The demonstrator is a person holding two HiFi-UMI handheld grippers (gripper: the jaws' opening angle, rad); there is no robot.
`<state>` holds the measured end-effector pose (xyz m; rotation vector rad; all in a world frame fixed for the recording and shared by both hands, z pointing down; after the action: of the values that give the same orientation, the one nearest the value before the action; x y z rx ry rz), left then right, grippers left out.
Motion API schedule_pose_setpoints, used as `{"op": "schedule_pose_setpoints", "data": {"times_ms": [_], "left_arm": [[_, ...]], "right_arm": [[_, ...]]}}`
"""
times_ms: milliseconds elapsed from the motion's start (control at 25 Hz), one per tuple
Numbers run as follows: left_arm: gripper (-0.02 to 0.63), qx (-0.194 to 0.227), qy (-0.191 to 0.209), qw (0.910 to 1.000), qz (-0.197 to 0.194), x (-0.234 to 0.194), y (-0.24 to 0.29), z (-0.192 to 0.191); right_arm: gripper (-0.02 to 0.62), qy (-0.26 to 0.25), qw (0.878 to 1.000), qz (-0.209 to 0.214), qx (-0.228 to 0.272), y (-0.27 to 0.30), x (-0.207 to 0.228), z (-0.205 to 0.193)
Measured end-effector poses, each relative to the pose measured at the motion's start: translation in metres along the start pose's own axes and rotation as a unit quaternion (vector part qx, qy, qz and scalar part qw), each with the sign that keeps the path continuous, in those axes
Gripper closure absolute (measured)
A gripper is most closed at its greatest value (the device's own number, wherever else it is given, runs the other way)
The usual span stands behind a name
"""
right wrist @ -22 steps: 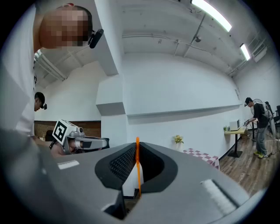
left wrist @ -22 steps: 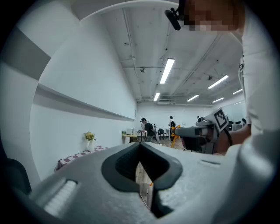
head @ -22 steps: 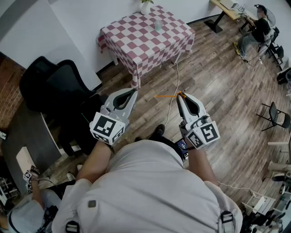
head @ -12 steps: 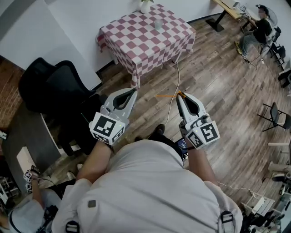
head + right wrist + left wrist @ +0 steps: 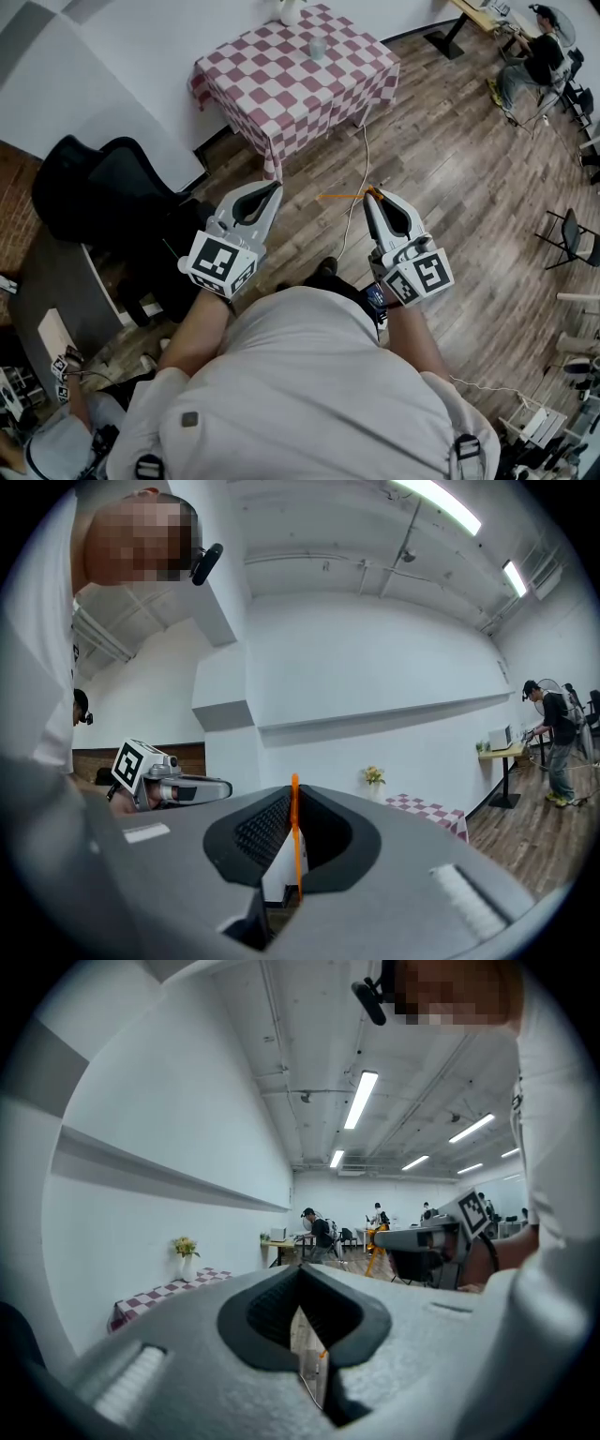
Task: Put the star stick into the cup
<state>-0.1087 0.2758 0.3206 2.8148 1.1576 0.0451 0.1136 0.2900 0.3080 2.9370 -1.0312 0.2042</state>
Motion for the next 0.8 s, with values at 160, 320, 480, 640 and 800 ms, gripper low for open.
{"op": "schedule_pose_setpoints", "data": {"times_ms": [160, 320, 480, 640, 800], "left_arm": [[0.604, -0.006, 0.002, 1.0000, -0.003, 0.002, 0.038, 0.003], [0.604, -0.009, 0.006, 0.9999, -0.005, 0.008, 0.078, 0.010], [0.604, -0.011, 0.012, 0.9998, -0.007, 0.016, 0.112, 0.015], [0.604, -0.013, 0.014, 0.9998, -0.006, 0.022, 0.134, 0.015], [0.604, -0.020, 0.015, 0.9997, -0.007, 0.022, 0.147, 0.013]], "right_arm": [[0.568, 0.007, 1.000, -0.002, 0.001, 0.002, 0.039, 0.004], [0.568, 0.009, 1.000, -0.001, 0.007, 0.000, 0.081, 0.014], [0.568, 0.009, 1.000, 0.006, 0.012, -0.003, 0.115, 0.021], [0.568, 0.016, 1.000, 0.008, 0.012, -0.006, 0.139, 0.021], [0.568, 0.027, 1.000, 0.007, 0.010, -0.004, 0.154, 0.016]]}}
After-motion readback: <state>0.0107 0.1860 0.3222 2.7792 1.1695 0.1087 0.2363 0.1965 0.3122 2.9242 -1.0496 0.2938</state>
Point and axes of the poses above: the fingertips, and each gripper's own axes: y forward along the fingers, x to its right, z out of its top, the point moved 6 cm from there along -y, backward along the fingers, and after that the axes turned 1 degree about x, right-handed, at the moved point
